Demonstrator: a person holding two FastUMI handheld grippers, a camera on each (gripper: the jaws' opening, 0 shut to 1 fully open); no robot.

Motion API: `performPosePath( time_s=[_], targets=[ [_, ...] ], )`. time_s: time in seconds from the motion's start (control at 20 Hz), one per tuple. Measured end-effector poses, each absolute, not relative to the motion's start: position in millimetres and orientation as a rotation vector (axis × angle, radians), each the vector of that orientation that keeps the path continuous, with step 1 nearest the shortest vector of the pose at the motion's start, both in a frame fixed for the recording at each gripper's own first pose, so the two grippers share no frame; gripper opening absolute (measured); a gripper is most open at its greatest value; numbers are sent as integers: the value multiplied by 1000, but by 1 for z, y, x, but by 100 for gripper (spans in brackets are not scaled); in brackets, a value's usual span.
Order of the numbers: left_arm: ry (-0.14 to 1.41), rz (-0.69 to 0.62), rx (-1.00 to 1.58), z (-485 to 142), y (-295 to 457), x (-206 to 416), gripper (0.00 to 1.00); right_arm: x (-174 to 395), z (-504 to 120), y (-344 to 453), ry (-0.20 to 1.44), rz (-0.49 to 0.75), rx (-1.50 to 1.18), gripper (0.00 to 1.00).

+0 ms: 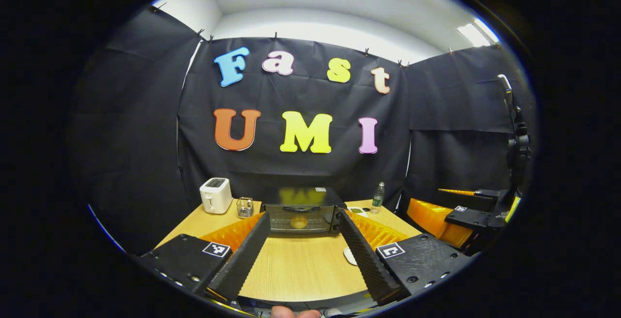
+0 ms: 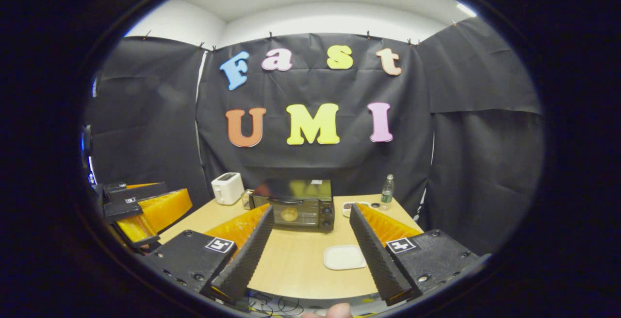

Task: Open the electric oven with the left hand, put the food in, and close the electric oven.

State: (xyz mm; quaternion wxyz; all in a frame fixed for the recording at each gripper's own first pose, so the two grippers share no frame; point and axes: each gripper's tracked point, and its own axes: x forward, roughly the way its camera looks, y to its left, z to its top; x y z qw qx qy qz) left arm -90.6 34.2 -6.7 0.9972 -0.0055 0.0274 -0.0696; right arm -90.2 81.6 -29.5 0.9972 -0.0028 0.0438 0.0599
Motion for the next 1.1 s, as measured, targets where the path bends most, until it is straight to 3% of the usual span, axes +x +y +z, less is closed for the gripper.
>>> performPosePath(
  time_s=[0.45,1.1],
  targets=[
    [-15,-106,-34,6,71,-139,94,-142,-23,132,67,145,-51,100],
    [-9,-164,6,9,53,-142,94,-141,-19,144,67,162,-37,99]
  ],
)
